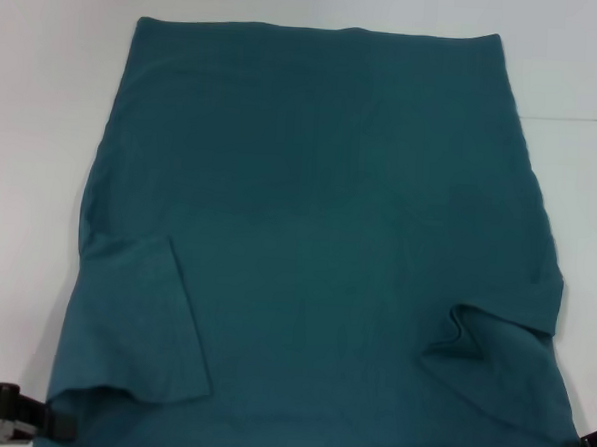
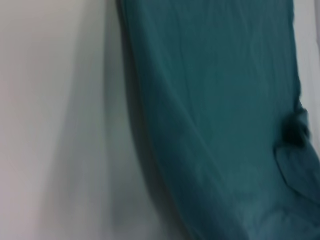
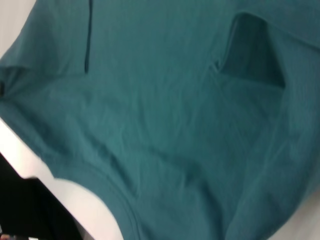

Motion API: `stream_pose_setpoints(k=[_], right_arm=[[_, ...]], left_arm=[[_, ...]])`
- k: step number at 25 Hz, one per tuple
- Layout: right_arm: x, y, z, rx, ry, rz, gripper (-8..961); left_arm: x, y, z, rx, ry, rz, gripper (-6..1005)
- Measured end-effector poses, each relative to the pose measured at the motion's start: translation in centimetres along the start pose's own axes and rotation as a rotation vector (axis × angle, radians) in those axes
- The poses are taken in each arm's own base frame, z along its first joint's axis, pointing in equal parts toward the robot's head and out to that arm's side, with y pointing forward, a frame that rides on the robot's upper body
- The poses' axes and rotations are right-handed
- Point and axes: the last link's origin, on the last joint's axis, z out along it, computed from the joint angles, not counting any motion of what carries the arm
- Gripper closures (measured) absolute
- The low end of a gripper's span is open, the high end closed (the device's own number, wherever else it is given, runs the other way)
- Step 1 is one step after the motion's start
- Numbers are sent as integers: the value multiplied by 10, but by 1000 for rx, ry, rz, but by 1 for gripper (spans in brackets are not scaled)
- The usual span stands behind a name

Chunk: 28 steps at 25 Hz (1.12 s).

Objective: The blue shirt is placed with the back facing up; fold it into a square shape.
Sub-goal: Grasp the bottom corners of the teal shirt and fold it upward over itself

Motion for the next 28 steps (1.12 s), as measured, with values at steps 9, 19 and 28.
stream_pose_setpoints(k=[9,19,28], right_arm=[[-28,-4,-20,-8,-248,52,869],[-76,-9,-42,3,-593,114,854],[-112,-9,-26,123,-679,96,841]], left_arm=[[35,16,15,3,31,7,976],[121,43,26,74,299,-14,977],[152,51,45,115,421,-2,977]])
